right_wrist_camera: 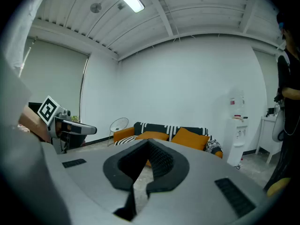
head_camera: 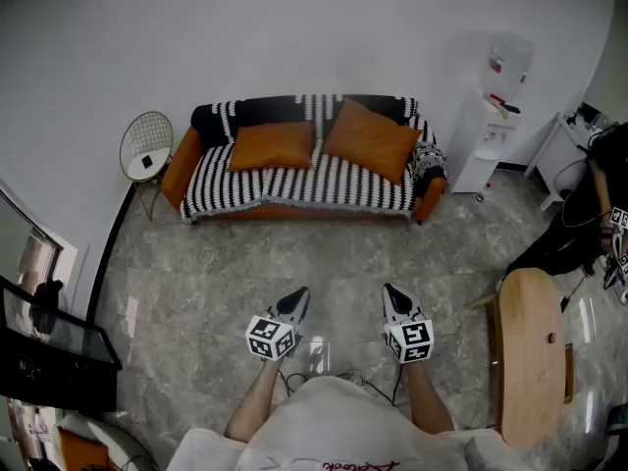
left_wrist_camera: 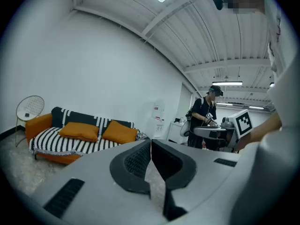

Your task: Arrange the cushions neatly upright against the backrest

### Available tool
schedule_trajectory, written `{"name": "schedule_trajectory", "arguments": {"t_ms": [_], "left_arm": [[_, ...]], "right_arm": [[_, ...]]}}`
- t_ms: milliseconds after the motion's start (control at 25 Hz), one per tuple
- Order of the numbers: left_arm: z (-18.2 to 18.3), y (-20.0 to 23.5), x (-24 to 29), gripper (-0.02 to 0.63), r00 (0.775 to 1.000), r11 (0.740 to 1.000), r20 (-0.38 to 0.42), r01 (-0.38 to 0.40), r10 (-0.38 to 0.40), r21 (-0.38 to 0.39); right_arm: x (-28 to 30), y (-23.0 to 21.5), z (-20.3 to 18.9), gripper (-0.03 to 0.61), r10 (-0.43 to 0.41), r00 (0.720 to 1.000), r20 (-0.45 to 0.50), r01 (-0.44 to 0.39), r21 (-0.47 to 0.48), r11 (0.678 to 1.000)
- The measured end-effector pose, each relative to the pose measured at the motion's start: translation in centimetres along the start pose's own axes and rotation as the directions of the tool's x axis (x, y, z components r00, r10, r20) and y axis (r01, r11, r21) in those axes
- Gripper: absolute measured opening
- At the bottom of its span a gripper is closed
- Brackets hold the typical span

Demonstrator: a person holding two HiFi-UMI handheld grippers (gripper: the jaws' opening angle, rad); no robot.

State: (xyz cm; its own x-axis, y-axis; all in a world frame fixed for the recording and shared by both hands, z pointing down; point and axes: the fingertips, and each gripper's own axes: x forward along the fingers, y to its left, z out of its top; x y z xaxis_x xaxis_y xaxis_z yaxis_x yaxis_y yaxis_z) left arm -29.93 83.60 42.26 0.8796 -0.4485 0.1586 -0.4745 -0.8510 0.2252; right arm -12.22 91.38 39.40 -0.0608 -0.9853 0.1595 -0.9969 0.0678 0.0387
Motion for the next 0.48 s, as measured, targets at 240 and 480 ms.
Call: {"name": "schedule_trajectory", "arguments": {"t_ms": [240, 480], "left_arm": [[-0.3, -1.1, 0.5, 0.032, 1.000, 0.999, -0.022, 0.012, -0.012, 0.031], [-0.4, -1.4, 0.5, 0.032, 1.000, 1.000, -0.017, 0.001, 0.000, 0.030]], "right_arm": [[-0.6, -0.3, 0.3, 0.028, 0.004, 1.000, 0.004, -0.004, -0.005, 1.000], [-0.9, -0.5, 0.0, 0.028, 0.012, 1.000, 0.002, -0.012, -0.008, 1.000]]}}
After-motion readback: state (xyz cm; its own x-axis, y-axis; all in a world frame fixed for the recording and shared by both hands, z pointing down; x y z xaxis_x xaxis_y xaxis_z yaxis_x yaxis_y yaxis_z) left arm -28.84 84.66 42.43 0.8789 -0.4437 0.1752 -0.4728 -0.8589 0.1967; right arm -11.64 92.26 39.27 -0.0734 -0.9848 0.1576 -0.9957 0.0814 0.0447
